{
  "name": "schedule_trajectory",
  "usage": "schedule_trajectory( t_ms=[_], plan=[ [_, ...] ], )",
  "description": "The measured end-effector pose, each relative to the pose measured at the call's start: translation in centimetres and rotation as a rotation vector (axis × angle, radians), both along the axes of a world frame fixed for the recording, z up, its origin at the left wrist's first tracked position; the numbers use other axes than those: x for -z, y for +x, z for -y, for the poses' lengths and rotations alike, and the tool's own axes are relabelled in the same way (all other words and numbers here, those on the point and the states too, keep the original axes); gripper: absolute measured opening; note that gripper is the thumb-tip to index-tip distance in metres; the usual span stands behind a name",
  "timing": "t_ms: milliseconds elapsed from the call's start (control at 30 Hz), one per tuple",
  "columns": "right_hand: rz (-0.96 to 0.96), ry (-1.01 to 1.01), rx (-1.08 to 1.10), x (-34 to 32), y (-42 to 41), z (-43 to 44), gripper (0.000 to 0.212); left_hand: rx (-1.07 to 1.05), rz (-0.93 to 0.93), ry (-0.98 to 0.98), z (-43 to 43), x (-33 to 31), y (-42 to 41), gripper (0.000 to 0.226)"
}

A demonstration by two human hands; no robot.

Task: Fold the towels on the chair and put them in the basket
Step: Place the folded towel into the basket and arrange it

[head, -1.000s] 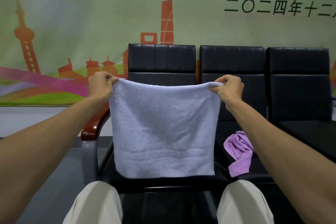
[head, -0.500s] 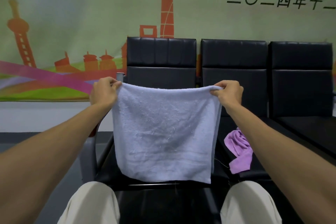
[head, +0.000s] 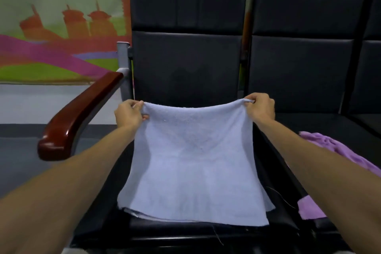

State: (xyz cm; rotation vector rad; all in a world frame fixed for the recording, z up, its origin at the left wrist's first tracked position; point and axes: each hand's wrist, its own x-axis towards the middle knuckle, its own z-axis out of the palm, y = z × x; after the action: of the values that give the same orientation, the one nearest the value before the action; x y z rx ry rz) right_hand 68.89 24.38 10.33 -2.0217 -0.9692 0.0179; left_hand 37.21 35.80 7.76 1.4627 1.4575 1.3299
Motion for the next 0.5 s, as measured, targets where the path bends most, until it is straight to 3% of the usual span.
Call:
schedule_trajectory(
  t_ms=[200, 333, 500],
  plan=[
    [-0.09, -0.011, -0.015, 5.7, 2.7, -7.2, 0.024, -0.009, -0.077, -0.038, -6.2, 5.4, 2.9, 0.013],
    [-0.164, 0.004, -0.077, 8.5, 2.9, -8.7, 0.034, 0.12, -0.169, -0.081, -7.3, 8.1, 3.0, 0.038],
    [0.026, -0.198, -0.314, 10.5, 1.9, -4.4, 0.042, 0.336, -0.326, -0.005, -3.9, 9.6, 0.7, 0.038]
  ],
)
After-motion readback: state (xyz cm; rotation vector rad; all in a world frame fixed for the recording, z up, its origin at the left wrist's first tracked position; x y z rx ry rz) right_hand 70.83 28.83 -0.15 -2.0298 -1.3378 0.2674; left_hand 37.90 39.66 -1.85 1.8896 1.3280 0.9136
